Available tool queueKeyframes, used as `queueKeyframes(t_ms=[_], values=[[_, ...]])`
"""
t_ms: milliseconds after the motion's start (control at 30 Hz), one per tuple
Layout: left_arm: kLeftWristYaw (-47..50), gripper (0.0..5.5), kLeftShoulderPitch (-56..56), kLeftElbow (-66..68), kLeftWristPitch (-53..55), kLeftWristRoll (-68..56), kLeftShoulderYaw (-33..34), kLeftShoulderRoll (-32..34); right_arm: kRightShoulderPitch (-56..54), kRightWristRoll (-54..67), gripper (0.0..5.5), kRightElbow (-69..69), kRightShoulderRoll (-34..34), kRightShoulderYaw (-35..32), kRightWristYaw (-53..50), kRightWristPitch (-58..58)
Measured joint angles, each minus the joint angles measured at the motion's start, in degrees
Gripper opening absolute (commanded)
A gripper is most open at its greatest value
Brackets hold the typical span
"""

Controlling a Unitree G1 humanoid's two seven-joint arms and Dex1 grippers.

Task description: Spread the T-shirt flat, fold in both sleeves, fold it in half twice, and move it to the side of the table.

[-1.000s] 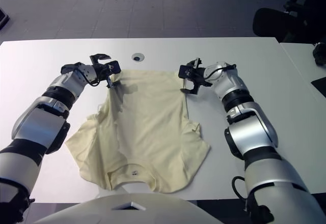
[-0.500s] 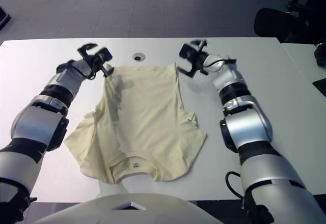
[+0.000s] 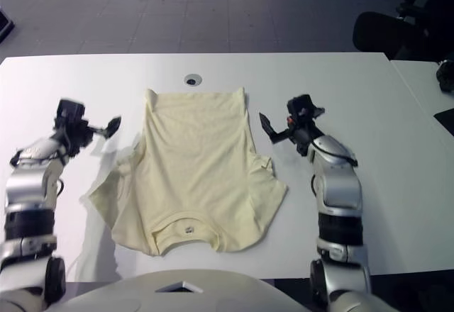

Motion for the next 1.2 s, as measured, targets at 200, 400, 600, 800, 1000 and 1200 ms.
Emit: queueKeyframes(t_ms=[200, 400, 600, 800, 1000, 1200], values=[[-10.84, 5.40, 23.20, -15.73, 20.71, -17.07, 15.25, 2.39, 8.58, 10.05, 5.39, -27.24, 12.83, -17.35, -9.82, 19.18], [-20.08, 4.93, 33.11, -14.46, 24.54, -22.91, 19.47, 10.42, 10.35, 14.88, 5.40, -37.31, 15.80, -21.55, -15.77, 29.56], [-16.03, 3.85, 30.54, -15.72, 21.12, -25.93, 14.63, 3.56, 7.26, 17.73, 5.40, -37.69, 14.88, -21.49, -18.38, 33.26], [-13.07, 2.73, 29.60, -17.14, 21.43, -28.04, 11.43, 1.56, 5.84, 19.06, 5.40, -37.26, 14.04, -21.19, -20.10, 34.63], [-12.91, 1.63, 31.49, -16.27, 19.11, -28.01, 11.15, 2.86, 5.78, 20.49, 5.40, -37.01, 13.04, -20.61, -20.95, 34.81], [-13.05, 0.55, 31.56, -14.40, 18.31, -28.04, 10.97, 4.27, 5.86, 20.97, 5.40, -36.97, 13.03, -19.39, -22.23, 34.74]])
